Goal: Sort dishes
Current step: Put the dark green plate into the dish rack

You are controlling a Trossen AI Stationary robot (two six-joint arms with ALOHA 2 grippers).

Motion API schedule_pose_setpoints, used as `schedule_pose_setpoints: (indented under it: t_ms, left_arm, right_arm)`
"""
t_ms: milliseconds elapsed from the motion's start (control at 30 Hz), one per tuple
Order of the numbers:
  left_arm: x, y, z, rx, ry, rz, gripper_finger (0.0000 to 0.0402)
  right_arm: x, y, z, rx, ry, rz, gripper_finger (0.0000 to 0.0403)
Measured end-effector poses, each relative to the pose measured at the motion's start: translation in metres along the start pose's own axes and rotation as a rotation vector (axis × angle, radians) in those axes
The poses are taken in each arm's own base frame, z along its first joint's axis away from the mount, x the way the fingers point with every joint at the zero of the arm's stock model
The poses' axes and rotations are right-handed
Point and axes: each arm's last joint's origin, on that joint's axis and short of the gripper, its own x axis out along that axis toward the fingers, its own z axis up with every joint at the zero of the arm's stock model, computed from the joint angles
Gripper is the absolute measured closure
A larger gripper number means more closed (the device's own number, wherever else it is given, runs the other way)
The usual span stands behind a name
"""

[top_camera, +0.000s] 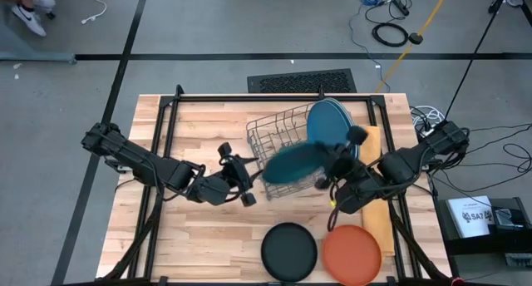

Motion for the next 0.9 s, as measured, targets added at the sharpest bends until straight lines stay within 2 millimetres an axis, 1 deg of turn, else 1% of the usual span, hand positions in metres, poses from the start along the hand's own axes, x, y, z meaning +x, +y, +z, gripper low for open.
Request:
schedule_pose_setpoints:
  t_ms: [100,167,233,400,467,567,633,700,767,833,900]
  left_arm:
    - [0.000,0.008,0.004,-0.024,-0.023,0.091,0.0246]
    - [0.002,0.015,0.008,-0.049,-0.047,0.178,0.0246]
    - [0.007,0.024,0.012,-0.034,-0.061,0.258,0.0246]
    - [0.026,0.045,0.020,0.022,-0.067,0.311,0.0243]
    - [0.032,0.053,0.021,0.038,-0.067,0.334,0.0231]
    - [0.038,0.063,0.024,0.083,-0.058,0.381,0.0197]
    - [0.043,0.069,0.024,0.096,-0.055,0.382,0.0173]
    - [0.046,0.072,0.024,0.099,-0.066,0.310,0.0155]
    - [0.049,0.072,0.023,0.112,-0.064,0.254,0.0146]
    - [0.046,0.070,0.021,0.142,-0.041,0.262,0.0144]
    - [0.036,0.071,0.020,0.177,-0.014,0.276,0.0144]
  right_arm:
    - [0.003,-0.005,0.003,0.020,-0.038,-0.144,0.0402]
    - [0.007,-0.005,0.003,0.041,-0.051,-0.210,0.0402]
    - [0.012,-0.003,0.003,0.055,-0.058,-0.260,0.0403]
    - [0.028,0.013,0.001,0.024,-0.060,-0.362,0.0403]
    - [0.036,0.019,-0.001,0.011,-0.050,-0.381,0.0403]
    - [0.046,0.032,-0.008,-0.002,-0.022,-0.372,0.0403]
    - [0.049,0.032,-0.010,0.004,-0.019,-0.378,0.0403]
    - [0.050,0.031,-0.011,0.004,-0.019,-0.390,0.0403]
    - [0.051,0.031,-0.013,-0.004,-0.011,-0.389,0.0403]
    - [0.051,0.030,-0.014,-0.011,-0.007,-0.392,0.0403]
    - [0.050,0.025,-0.014,-0.007,-0.019,-0.410,0.0403]
